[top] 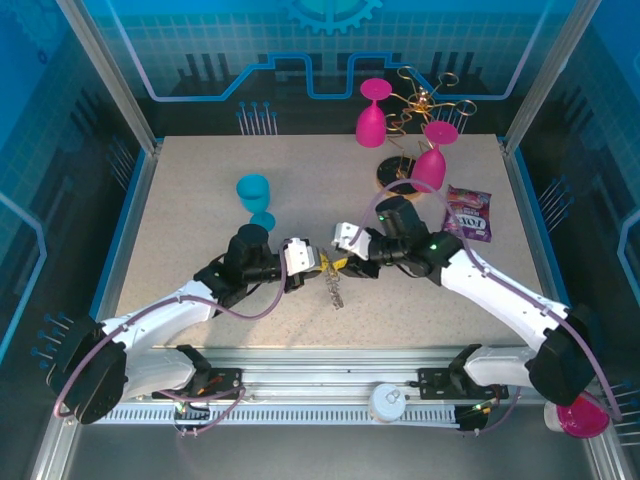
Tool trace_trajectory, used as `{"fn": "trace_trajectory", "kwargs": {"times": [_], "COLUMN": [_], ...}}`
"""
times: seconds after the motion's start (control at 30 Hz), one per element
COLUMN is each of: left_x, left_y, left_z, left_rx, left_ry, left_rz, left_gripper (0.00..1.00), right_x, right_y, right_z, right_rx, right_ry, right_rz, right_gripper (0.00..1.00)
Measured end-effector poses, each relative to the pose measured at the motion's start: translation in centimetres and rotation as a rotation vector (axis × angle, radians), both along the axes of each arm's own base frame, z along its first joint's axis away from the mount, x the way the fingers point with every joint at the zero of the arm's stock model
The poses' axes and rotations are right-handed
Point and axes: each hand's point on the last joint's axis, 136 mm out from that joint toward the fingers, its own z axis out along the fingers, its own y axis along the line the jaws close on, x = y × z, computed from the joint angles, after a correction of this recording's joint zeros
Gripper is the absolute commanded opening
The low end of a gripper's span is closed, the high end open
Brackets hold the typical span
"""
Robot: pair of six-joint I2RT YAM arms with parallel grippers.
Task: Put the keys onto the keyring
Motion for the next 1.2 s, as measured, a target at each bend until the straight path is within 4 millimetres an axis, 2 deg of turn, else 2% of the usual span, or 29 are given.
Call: {"fn": "trace_trajectory", "kwargs": {"times": [0.23,0.57,0.67,0.77,0.83,0.93,1.2], "left_x": [0.0,-0.6,-0.7,-0.7,-0.7,-0.7,-0.6], "left_y": [-0.2,-0.4,-0.5,-0.5,-0.5,-0.5,-0.4], "left_z": [0.5,0.6,0.7,0.7,0.7,0.6,0.5], "left_rx": [-0.028,-0.058,-0.062,-0.070,-0.074,-0.073,-0.047], "left_ry": [-0.029,-0.012,-0.010,0.001,0.009,0.013,0.031], "left_rz": [-0.009,-0.038,-0.043,-0.040,-0.041,-0.045,-0.037], "left_gripper": [0.00,0.00,0.00,0.00,0.01,0.12,0.13], "right_x": [-0.5,-0.7,-0.9,-1.2,-1.3,-1.3,-1.5], "right_y": [0.1,1.0,1.1,1.3,1.3,1.3,1.3], "right_z": [-0.8,0.2,0.4,0.5,0.5,0.4,0.3], "right_rx": [0.087,0.155,0.163,0.169,0.168,0.162,0.060], "right_ry": [0.091,0.084,0.082,0.084,0.071,0.063,0.035], "right_rz": [-0.043,-0.007,0.012,0.034,0.046,0.053,0.083], "right_gripper": [0.38,0.26,0.18,0.00,0.00,0.00,0.00]}}
